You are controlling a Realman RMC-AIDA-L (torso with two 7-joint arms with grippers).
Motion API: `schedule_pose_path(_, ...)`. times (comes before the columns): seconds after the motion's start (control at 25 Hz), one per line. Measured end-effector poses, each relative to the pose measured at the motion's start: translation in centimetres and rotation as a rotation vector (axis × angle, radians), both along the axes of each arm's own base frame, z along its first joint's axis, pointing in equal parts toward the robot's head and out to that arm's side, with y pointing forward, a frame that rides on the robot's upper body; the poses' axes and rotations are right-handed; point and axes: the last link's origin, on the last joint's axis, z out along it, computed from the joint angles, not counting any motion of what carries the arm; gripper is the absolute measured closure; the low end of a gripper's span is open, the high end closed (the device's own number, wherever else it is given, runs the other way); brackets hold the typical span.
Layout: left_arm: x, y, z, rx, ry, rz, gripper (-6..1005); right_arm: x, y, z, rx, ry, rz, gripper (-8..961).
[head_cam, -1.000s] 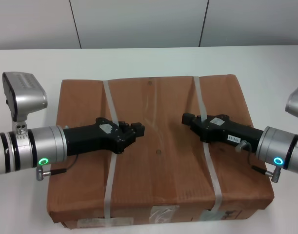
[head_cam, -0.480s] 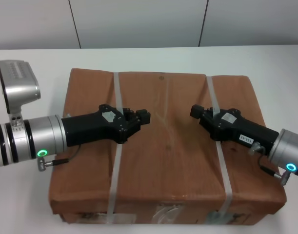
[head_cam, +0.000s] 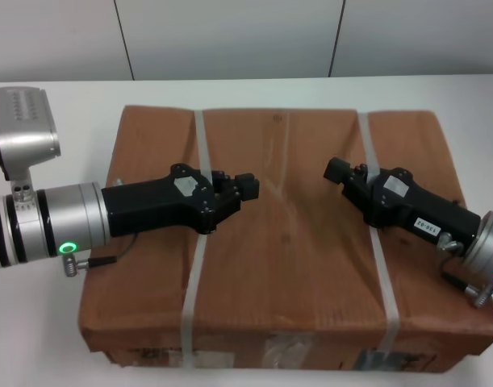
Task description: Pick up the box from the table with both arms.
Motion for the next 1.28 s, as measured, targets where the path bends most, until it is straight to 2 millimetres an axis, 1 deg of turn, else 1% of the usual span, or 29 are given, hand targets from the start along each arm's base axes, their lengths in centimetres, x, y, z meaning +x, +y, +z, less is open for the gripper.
schedule_pose_path(0.2, 0.3, -0.07, 0.29, 0.003, -0.009, -0.011, 917, -0.02, 0.05, 0.14, 0.002, 0.001, 0.004, 929)
schedule_pose_path(1.28, 0.04, -0.24, 0.42, 0.008, -0.014, -0.002, 918, -0.18, -0.05, 0.15, 0.001, 0.007, 0.015, 928)
